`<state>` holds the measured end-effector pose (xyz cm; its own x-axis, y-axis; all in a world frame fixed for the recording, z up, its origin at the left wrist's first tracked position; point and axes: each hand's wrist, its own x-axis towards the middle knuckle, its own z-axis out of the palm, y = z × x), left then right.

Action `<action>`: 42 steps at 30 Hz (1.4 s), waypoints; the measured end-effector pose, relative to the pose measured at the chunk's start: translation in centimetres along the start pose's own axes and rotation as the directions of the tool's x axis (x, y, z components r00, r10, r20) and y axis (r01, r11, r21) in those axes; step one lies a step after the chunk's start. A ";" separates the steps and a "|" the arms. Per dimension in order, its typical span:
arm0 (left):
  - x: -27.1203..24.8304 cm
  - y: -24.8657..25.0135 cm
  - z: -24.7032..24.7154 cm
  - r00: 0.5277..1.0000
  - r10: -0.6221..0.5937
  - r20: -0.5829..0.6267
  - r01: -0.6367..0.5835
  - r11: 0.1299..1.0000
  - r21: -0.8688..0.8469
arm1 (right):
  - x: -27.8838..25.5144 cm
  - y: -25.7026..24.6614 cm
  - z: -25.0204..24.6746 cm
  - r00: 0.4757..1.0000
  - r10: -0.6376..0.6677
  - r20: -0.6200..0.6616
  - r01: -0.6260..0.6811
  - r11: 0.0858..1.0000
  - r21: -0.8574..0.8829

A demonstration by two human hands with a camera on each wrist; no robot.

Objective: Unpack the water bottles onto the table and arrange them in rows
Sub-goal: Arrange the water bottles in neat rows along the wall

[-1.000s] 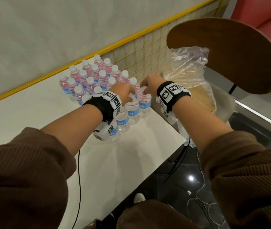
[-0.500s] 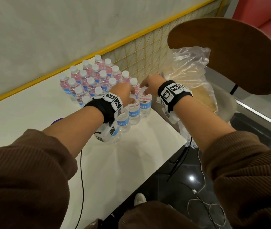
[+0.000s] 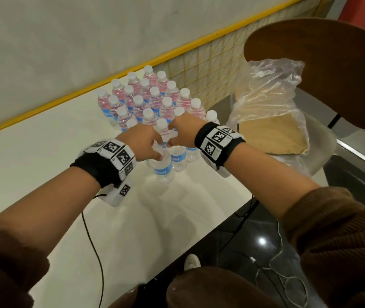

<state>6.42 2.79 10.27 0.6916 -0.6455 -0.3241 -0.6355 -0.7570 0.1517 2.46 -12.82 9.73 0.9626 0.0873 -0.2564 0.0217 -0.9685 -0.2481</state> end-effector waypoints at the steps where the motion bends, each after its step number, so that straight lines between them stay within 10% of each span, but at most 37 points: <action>1: -0.2 0.0 0.2 1.000 0.006 -0.011 -0.006 1.000 -0.015 | 0.3 -0.3 0.1 1.000 0.011 0.010 -0.011 1.000 -0.011; 42: 3.5 3.7 1.4 0.980 0.041 -0.197 -0.051 0.998 -0.042 | 0.9 5.0 -0.4 0.966 0.231 -0.114 -0.219 0.970 0.109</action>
<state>5.98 -2.13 8.38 0.7187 -0.6836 -0.1275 -0.6548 -0.7270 0.2070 3.51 -17.72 8.60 0.9659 -0.1661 -0.1987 -0.2193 -0.9326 -0.2867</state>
